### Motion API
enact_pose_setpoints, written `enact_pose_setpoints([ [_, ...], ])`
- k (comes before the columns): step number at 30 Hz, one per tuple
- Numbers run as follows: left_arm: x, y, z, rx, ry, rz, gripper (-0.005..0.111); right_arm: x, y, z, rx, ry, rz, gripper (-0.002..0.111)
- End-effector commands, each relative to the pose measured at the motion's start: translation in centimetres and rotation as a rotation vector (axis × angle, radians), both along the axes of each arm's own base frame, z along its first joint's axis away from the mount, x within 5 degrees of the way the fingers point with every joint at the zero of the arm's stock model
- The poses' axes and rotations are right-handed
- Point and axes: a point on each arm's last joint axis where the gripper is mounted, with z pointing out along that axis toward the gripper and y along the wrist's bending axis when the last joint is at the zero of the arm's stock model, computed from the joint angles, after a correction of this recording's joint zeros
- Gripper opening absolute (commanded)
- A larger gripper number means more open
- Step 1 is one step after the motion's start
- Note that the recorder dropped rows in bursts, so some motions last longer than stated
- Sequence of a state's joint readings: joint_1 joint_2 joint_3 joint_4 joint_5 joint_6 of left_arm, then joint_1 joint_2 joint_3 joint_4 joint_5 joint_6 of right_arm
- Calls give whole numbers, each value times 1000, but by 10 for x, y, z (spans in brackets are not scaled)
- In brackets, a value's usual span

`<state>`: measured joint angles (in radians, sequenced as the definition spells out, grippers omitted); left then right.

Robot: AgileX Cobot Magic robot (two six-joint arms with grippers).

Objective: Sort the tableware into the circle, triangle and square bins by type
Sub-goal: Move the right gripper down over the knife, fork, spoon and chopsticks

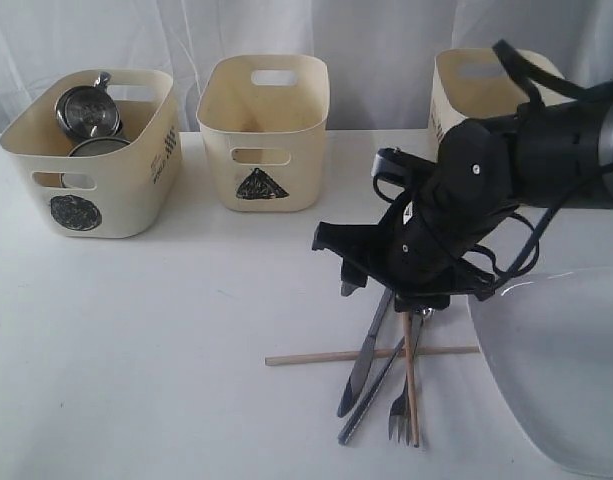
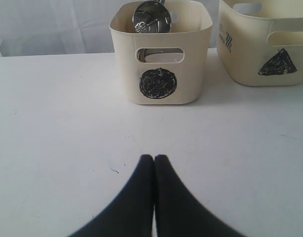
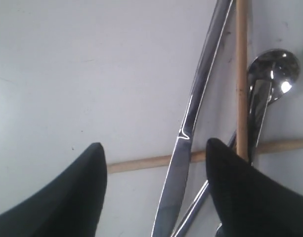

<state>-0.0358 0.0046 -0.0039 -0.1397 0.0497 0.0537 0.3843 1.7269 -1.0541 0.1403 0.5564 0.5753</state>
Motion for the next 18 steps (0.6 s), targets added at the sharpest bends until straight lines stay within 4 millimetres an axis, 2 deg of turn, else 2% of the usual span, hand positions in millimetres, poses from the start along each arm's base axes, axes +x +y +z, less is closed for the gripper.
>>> enact_pose_setpoints([
  [1,0,0,-1,-14,2,3,0,6,4,-11,11,6,-34,55],
  [11,0,0,-1,-14,2,3,0,17,7,-36,11,27,-73,55],
  [18,0,0,-1,-14,2,3,0,26,10,-46,12,24,-105,55],
])
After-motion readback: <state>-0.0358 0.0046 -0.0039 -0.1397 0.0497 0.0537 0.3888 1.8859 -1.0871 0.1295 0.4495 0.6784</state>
